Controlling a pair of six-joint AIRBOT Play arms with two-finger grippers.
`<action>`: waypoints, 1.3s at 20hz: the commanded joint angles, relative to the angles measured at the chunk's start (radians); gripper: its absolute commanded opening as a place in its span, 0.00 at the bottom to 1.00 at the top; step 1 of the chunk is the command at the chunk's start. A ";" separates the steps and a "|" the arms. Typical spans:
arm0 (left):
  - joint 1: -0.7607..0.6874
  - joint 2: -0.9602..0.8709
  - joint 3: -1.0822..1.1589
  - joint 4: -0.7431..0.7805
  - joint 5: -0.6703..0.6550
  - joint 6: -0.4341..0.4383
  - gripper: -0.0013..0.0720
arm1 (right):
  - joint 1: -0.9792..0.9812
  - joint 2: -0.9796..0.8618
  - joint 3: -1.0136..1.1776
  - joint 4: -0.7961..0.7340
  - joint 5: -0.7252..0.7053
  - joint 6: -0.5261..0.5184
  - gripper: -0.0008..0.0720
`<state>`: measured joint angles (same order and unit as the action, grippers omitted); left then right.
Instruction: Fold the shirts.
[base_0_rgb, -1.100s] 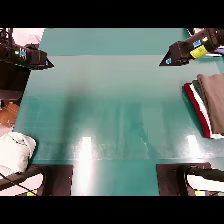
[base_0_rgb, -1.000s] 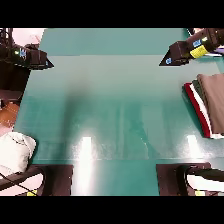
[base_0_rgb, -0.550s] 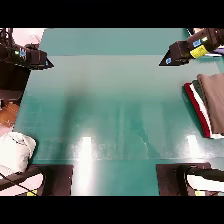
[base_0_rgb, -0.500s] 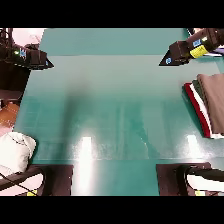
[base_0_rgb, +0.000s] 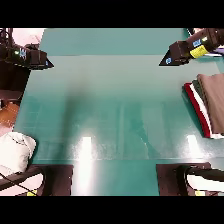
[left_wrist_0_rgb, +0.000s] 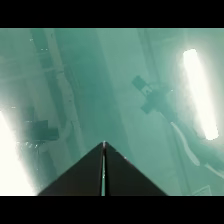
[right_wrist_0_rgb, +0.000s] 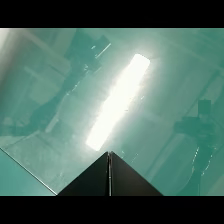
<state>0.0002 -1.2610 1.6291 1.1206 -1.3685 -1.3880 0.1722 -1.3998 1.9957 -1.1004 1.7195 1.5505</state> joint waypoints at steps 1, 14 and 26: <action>0.000 0.000 0.000 -0.003 0.017 0.000 0.05 | 0.000 0.000 0.001 0.000 0.001 0.000 0.04; 0.000 0.147 -0.110 0.232 -0.204 -0.080 0.04 | -0.002 0.000 0.001 0.000 0.017 0.000 0.04; 0.000 0.412 -0.928 0.866 -0.214 -0.330 0.96 | -0.002 0.000 -0.001 0.000 0.045 -0.053 0.04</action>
<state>0.0002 -0.8642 0.8436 1.8542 -1.6585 -1.6337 0.1715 -1.3998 1.9957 -1.1007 1.7504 1.5082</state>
